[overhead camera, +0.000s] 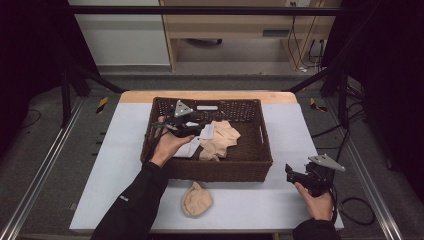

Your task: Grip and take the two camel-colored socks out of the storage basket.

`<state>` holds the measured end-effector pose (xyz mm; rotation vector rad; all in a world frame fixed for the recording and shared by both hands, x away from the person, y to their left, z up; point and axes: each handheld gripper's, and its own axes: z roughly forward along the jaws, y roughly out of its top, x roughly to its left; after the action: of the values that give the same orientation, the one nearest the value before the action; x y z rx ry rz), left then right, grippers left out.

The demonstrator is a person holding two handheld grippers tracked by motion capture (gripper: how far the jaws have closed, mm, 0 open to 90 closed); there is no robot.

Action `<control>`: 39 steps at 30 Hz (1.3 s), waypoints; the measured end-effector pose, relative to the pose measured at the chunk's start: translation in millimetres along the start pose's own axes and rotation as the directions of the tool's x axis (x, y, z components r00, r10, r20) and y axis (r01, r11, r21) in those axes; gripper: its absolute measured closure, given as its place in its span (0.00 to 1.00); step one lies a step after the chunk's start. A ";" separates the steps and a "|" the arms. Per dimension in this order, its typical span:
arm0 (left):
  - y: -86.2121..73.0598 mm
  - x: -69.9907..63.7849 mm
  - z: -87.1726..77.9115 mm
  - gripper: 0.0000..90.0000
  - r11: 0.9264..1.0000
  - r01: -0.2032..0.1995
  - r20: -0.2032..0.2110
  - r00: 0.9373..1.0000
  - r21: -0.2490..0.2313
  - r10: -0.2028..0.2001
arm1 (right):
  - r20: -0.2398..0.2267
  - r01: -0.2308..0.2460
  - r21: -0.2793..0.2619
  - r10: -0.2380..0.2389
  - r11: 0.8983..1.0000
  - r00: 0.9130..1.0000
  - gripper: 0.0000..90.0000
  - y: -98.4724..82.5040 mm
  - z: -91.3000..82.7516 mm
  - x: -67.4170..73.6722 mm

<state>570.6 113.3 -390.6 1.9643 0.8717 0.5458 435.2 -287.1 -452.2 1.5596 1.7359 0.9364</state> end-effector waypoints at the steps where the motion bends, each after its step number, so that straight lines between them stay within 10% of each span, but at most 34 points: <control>1: -4.8 -2.1 5.8 0.51 1.000 -0.011 0.010 1.000 0.024 0.010 | 0.001 0.002 0.000 -0.002 1.000 1.000 0.05 0.0 0.1 -0.1; 20: -27.4 -15.2 32.8 0.44 0.971 -0.076 0.112 0.992 0.227 0.052 | 0.003 0.006 0.004 -0.006 1.000 1.000 0.05 0.0 0.9 0.4; 39: -37.2 -19.9 46.5 0.47 0.910 -0.155 0.183 0.979 0.384 0.090 | 0.006 0.009 0.011 -0.009 1.000 1.000 0.05 -0.2 2.4 1.5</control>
<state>574.9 85.8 -446.9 2.4089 0.8047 0.2864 436.9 -285.4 -453.7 1.5587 1.7451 0.9186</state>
